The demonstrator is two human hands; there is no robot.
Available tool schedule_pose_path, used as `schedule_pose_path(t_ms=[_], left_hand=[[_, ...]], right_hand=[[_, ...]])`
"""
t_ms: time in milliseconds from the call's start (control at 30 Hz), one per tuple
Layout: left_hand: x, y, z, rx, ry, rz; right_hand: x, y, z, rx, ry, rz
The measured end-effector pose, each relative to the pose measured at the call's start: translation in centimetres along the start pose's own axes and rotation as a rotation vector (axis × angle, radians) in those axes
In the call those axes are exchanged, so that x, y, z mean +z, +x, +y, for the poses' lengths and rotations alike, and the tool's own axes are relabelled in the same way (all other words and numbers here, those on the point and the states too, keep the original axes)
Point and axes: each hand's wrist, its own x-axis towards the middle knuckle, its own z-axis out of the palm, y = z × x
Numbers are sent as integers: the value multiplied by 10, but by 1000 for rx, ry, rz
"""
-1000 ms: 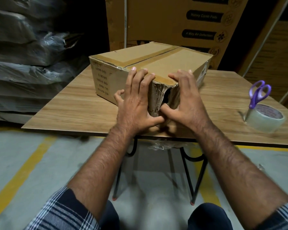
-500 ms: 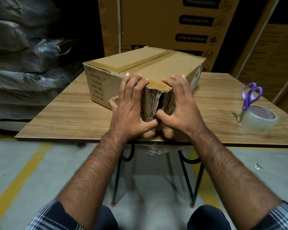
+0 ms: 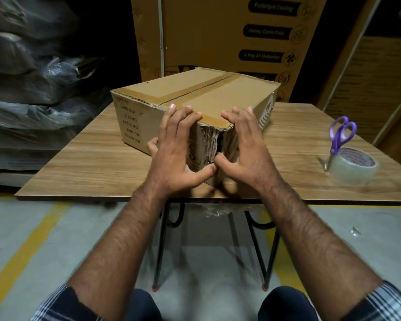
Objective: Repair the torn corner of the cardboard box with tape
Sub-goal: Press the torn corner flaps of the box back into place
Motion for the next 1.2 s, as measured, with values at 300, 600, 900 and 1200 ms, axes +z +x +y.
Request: schedule_pose_path(t_ms=[300,600,900,1200], left_hand=[[-4,9,25,-179,51,102],[-5,9,14,-109,10,78],[-5,10,9,-90,7,78],[-23,12,4,-83,-37,-12]], right_hand=[[-4,3,16,-92,4,-35],[-11,3,6,-134,-5,207],[-4,4,5,-165,-44,275],[-19,3,17,-113,66,61]])
